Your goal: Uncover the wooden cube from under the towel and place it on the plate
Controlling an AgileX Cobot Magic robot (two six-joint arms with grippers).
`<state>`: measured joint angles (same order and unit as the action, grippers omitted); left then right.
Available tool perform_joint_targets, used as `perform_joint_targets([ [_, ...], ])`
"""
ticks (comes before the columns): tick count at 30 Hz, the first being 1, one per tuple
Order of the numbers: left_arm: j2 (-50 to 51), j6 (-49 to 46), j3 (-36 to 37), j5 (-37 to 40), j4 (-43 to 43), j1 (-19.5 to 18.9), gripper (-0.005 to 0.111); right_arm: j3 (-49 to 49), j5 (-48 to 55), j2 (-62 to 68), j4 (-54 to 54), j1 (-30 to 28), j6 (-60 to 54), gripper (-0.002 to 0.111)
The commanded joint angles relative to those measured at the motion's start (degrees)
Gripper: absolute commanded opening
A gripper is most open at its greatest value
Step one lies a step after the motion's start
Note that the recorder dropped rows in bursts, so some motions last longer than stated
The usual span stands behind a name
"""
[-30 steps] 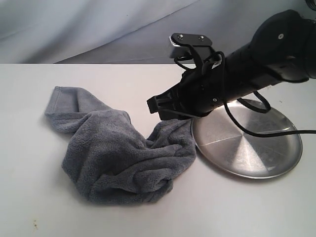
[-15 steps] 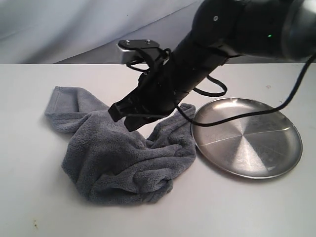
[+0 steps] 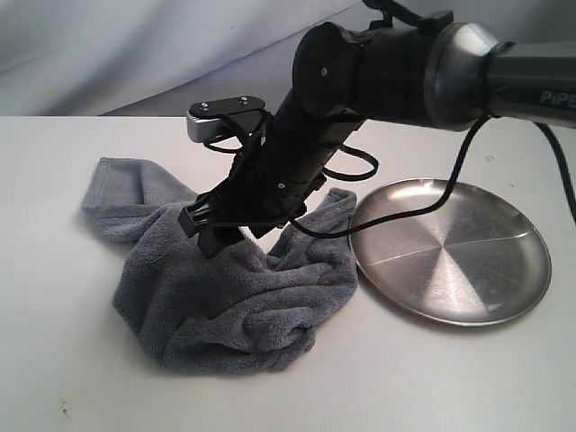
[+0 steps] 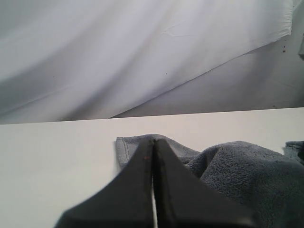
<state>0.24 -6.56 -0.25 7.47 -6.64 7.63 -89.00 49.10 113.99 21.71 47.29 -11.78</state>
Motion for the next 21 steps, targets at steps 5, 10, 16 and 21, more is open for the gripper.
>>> perform_joint_targets([
  [5, -0.24, 0.14, 0.25, -0.02, -0.1, 0.28, 0.0, -0.43, -2.31, 3.07, -0.57, 0.07, 0.25, 0.065],
  [10, -0.24, 0.14, 0.25, -0.02, -0.1, 0.28, 0.0, -0.43, -2.31, 4.81, -0.9, 0.07, 0.25, 0.065],
  [16, -0.24, 0.14, 0.25, -0.02, -0.1, 0.28, 0.0, -0.43, -2.66, 6.61, -0.73, 0.07, 0.25, 0.064],
  [21, -0.24, 0.14, 0.25, -0.02, -0.1, 0.28, 0.0, -0.43, -2.66, 7.1, -0.43, 0.07, 0.33, 0.049],
])
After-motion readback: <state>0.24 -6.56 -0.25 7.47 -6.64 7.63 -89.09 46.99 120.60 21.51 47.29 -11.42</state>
